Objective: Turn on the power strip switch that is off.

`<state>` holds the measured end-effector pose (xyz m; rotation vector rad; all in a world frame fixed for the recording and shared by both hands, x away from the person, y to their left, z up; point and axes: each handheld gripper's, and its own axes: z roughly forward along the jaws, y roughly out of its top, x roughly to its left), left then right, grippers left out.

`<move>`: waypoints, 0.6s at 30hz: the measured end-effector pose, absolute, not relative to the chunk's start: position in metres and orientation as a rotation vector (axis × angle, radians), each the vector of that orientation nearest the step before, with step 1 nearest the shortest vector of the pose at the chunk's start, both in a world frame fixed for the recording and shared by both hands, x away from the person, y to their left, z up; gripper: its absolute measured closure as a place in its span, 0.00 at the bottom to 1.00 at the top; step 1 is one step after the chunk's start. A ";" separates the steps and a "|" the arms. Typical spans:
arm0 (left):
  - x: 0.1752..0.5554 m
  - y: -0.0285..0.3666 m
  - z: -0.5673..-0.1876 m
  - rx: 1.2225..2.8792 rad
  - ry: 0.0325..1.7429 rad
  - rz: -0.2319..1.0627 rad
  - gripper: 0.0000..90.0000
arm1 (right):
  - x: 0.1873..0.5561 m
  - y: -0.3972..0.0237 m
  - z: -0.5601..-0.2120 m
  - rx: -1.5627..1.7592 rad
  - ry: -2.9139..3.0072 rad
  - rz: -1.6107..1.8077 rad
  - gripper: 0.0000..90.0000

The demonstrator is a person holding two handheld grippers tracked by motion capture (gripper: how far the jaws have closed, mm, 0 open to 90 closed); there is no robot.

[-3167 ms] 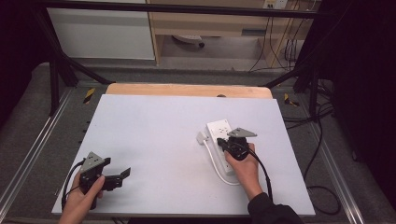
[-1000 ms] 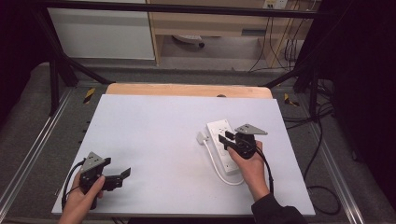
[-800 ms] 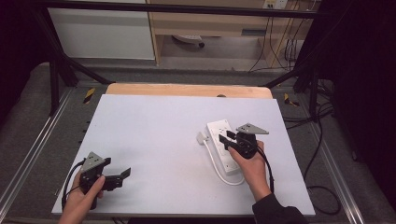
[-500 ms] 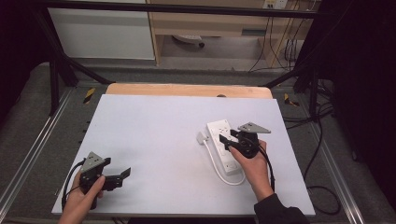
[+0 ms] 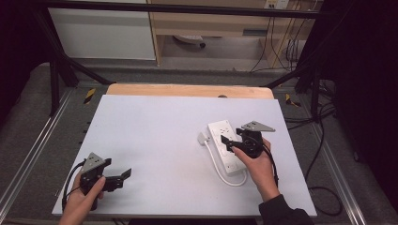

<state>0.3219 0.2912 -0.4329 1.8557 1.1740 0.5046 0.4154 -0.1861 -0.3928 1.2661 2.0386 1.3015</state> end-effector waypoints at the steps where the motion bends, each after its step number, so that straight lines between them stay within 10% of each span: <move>1: 0.322 0.291 -0.433 1.856 1.174 0.505 0.09 | 0.415 -0.186 -0.392 1.263 2.040 1.303 0.28; 18: 0.322 0.291 -0.433 1.857 1.172 0.504 0.09 | 0.411 -0.197 -0.378 1.276 2.032 1.236 0.03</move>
